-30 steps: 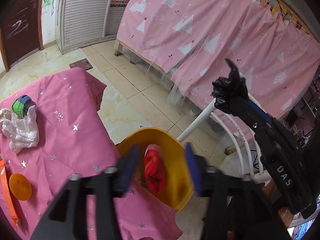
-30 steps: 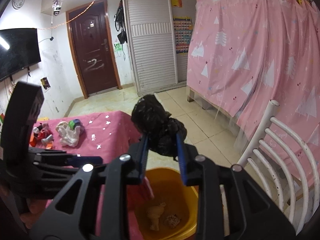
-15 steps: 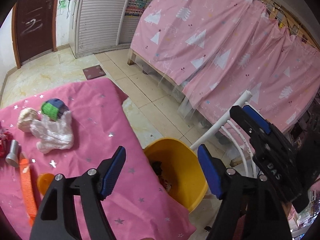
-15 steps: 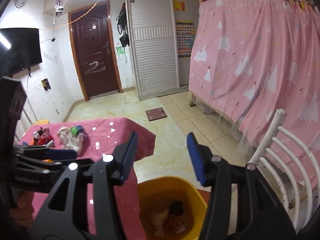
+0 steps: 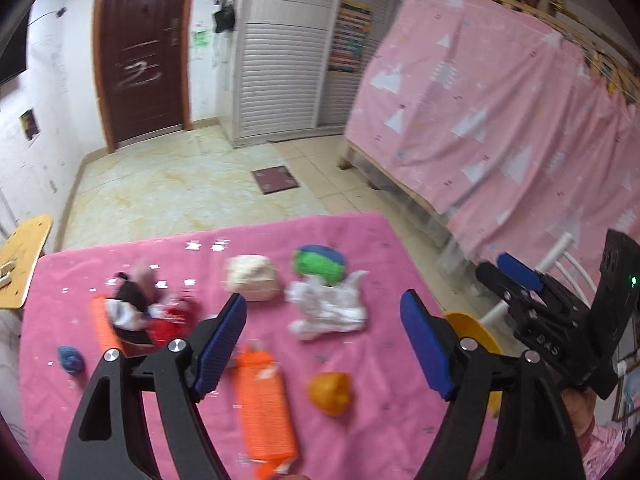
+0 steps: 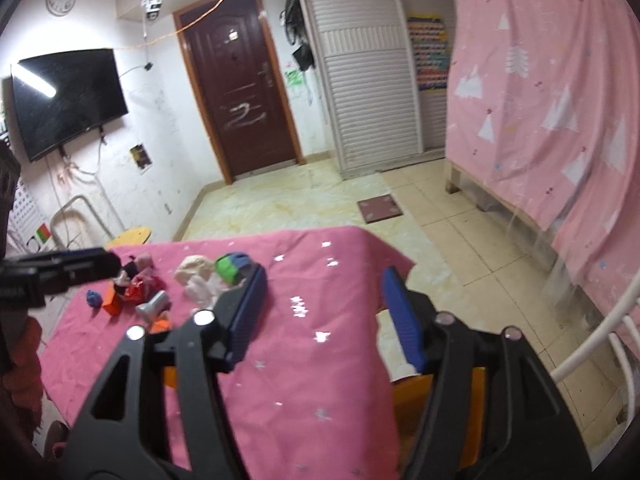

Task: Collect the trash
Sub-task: 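Grasp the blue yarn ball with the left tool while the right tool grasps the white glove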

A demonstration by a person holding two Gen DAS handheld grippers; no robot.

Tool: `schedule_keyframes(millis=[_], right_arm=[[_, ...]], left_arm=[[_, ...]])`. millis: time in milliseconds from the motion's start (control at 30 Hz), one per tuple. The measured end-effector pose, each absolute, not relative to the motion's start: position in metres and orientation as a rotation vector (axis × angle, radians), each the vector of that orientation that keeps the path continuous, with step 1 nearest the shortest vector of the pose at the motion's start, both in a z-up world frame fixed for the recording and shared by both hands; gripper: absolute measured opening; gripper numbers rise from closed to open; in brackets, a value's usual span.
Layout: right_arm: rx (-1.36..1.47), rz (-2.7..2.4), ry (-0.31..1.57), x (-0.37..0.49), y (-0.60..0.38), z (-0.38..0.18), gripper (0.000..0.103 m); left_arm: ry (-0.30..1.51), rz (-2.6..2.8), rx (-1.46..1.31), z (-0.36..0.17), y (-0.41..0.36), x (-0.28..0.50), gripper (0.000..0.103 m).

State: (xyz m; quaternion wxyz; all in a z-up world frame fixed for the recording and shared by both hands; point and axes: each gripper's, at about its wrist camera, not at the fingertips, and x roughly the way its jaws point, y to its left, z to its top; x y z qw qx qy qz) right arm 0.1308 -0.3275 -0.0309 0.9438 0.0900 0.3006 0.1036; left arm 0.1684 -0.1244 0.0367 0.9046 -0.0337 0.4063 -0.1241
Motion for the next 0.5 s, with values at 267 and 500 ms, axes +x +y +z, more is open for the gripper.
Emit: schedule_keyframes(millis=[267,500], right_arm=[[0.123,0.298,0.690,0.156,-0.266,-0.045,0.071],[0.094,0.342,0.733,0.175,-0.237,-0.054,0.090]], left_arm=[[0.855,-0.088,-0.128,0.032,-0.027,0.186,0.072],[0.898,0.022,-0.166,0.012,0.035,0.192,0.074]])
